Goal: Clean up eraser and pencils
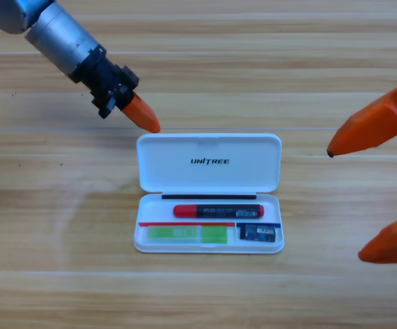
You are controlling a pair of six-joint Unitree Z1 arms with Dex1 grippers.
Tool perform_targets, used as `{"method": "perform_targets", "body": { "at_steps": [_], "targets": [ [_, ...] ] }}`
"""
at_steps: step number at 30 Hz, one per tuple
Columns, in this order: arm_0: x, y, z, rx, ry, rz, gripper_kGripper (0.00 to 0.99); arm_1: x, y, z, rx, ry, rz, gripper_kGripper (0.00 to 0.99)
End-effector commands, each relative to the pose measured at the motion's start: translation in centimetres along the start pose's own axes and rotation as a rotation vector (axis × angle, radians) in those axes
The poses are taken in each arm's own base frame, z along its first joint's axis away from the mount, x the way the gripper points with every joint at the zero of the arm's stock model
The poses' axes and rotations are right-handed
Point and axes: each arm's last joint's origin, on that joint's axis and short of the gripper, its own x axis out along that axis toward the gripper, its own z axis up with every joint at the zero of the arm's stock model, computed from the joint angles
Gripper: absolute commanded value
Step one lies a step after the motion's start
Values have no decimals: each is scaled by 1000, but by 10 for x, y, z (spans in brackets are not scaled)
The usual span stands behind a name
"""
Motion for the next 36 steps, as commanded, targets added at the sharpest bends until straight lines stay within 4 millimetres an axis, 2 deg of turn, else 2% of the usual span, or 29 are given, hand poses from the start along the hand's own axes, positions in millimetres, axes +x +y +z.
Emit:
{"method": "perform_targets", "body": {
  "at_steps": [1,15,36],
  "targets": [
    [30,-10,9,9,25,-84,0,-4,0,-10,23,-12,-14,930],
    [34,-42,25,35,52,-130,0,-4,0,-9,29,-19,-16,930],
    [57,-66,22,69,100,-206,0,0,-2,-9,36,-13,-8,930]
  ]
}}
